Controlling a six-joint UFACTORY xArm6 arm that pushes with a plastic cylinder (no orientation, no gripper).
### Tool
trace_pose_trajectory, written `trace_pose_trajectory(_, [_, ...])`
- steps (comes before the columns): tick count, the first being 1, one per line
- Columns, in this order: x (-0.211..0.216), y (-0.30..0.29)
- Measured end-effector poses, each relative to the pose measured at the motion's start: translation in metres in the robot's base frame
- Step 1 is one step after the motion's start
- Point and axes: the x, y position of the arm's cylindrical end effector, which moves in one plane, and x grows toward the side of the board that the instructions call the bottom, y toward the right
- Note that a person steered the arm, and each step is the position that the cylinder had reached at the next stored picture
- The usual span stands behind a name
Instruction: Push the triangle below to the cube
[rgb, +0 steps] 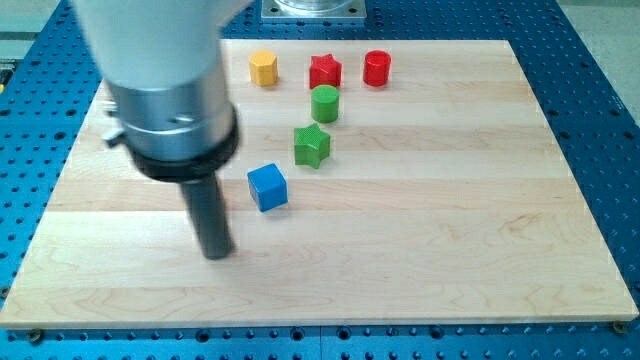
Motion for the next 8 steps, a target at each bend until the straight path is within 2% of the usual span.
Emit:
trace_pose_trajectory(1, [-0.048, -0.001])
trace_pose_trajectory(3, [-0.059, 0.055])
trace_pose_trajectory(4, [-0.058, 0.045])
trace_pose_trajectory(5, [-0.024, -0.045])
trace_pose_trajectory(6, [-0.033, -0.135])
trace_pose_trajectory(7, [-0.095, -0.118])
trace_pose_trajectory(8, [-0.097, -0.062])
